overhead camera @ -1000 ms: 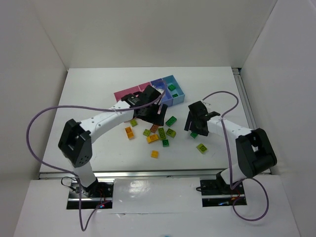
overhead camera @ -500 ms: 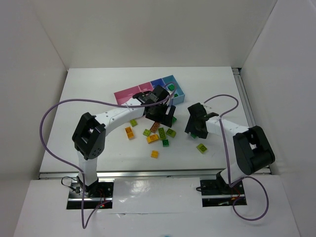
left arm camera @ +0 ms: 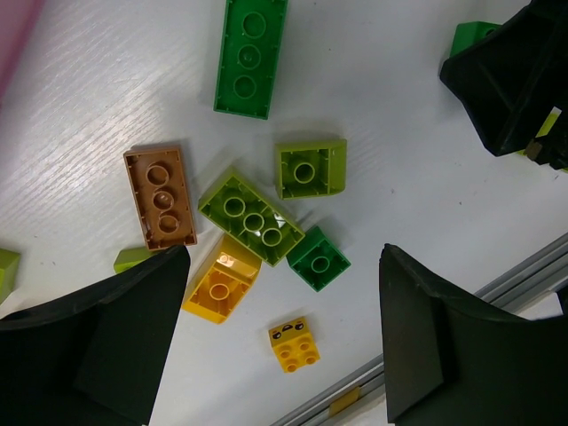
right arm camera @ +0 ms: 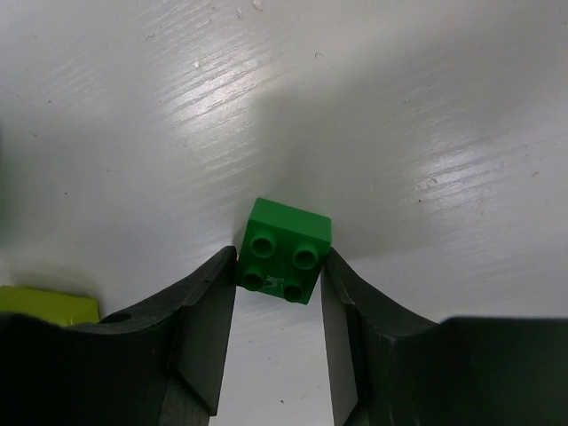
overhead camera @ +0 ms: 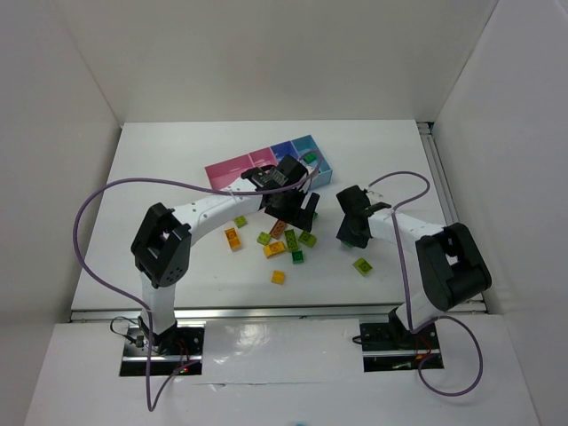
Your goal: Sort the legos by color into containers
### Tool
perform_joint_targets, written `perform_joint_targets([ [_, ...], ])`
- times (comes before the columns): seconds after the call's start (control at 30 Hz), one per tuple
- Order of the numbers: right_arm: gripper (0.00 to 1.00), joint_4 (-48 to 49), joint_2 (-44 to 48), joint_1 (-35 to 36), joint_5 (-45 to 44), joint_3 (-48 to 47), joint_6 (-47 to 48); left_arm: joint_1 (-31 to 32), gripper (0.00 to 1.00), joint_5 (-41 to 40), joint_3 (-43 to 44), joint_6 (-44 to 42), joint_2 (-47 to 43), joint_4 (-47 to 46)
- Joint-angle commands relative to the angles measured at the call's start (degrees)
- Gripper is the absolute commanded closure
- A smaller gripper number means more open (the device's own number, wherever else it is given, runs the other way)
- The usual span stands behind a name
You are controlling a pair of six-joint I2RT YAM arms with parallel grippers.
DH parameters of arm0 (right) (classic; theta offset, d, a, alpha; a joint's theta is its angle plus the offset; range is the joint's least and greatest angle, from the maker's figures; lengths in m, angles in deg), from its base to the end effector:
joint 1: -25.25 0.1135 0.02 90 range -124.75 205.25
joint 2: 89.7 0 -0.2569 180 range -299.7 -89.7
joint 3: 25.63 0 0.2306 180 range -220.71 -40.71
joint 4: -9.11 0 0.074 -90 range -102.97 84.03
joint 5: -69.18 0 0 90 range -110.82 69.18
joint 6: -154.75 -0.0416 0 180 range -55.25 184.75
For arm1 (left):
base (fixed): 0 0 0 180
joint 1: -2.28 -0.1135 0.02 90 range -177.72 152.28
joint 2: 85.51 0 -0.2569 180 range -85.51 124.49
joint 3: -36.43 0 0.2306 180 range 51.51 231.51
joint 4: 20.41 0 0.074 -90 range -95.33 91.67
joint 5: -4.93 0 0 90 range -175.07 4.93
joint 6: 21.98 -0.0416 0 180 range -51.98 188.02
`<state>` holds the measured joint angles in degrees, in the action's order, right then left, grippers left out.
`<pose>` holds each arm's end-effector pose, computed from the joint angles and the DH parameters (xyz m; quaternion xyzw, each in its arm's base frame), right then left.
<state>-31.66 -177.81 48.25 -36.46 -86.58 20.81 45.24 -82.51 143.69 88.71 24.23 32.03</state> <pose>0.2433 0.0911 0.1593 0.2023 0.9515 -0.0068 0.2318 0.2941 -0.2764 0.2508 0.1907 0.9340 -0.1770 0.2448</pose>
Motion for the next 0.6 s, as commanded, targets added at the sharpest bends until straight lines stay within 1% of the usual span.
perform_joint_targets([
  [0.0,0.69,0.7,-0.8,0.4,-1.6,-1.2,-0.4,0.2,0.12,0.8,2.2,-1.7,0.7,-0.2],
  [0.07,0.7,0.7,-0.1,0.4,-2.1,-1.2,0.1,0.2,0.12,0.8,2.2,-1.7,0.7,-0.2],
  [0.57,0.7,-1.5,1.5,0.4,-4.9,-6.2,2.5,0.2,0.12,1.8,2.2,-2.2,1.2,-0.2],
])
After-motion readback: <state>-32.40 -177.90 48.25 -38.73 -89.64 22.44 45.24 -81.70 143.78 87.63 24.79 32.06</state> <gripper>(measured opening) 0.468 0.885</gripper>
